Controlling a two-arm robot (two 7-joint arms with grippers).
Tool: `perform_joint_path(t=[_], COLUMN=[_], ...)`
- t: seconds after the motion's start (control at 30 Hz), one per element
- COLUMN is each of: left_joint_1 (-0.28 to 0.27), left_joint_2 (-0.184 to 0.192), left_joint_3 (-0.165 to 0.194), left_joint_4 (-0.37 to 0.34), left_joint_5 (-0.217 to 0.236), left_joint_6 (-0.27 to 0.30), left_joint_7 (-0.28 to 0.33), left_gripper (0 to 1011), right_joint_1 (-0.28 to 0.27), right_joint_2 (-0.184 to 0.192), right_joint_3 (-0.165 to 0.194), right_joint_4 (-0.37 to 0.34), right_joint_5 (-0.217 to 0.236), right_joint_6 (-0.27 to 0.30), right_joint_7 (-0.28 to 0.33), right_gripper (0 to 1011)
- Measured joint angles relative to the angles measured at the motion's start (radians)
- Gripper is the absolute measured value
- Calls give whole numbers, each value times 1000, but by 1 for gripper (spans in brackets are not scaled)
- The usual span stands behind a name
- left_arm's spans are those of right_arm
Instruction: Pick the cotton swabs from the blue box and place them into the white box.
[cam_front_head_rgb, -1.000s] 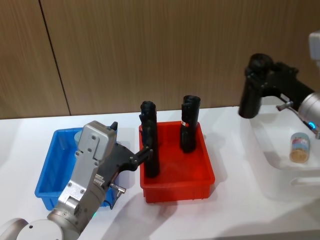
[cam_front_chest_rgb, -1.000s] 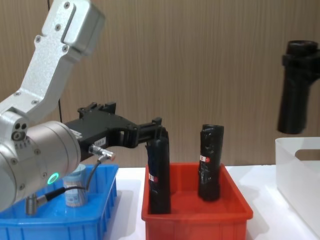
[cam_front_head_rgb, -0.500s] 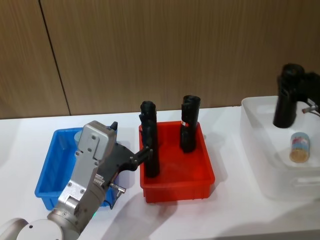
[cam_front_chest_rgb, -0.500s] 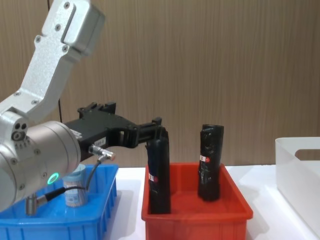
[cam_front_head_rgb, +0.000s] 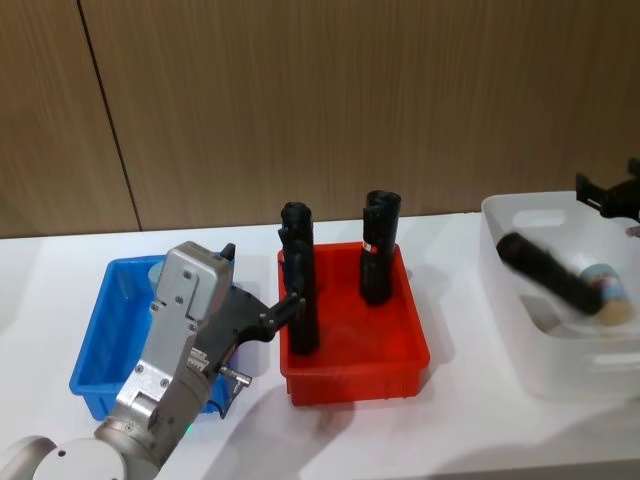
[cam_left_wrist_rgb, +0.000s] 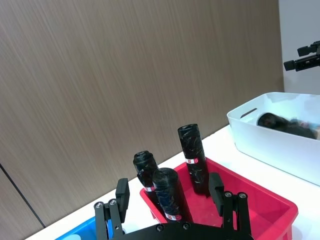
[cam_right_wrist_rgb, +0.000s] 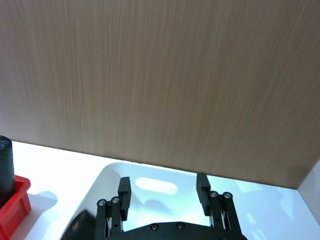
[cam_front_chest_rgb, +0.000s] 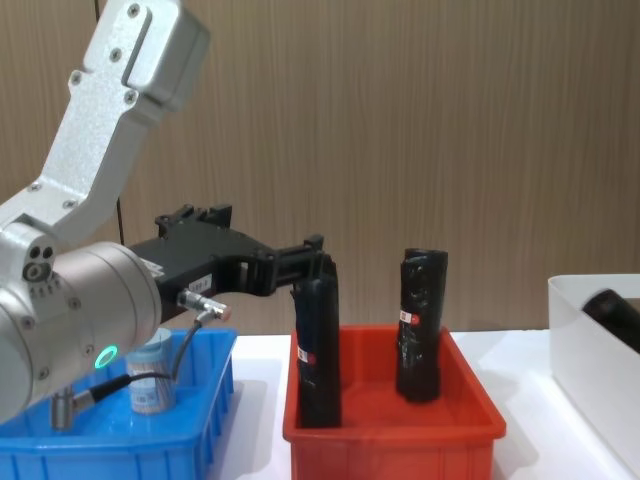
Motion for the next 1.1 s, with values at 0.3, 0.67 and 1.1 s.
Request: perform_joint_path(t=[0.3,0.67,1.1], left_joint_1=[0,0,0], left_joint_2=[0,0,0], left_joint_3=[0,0,0], left_joint_4=[0,0,0], left_joint_5=[0,0,0], left_joint_6=[0,0,0], left_joint_7=[0,0,0], left_gripper=[1004,1004,1004], right_joint_1=[4,-2,-6], right_joint_2=[6,11,13], right_joint_3=[8,15,19], right_joint_4=[17,11,5], right_joint_5=[5,12,15], right_joint_6=[-10,-17,-19], right_joint_7=[6,9,12], right_gripper=[1001,1001,1002])
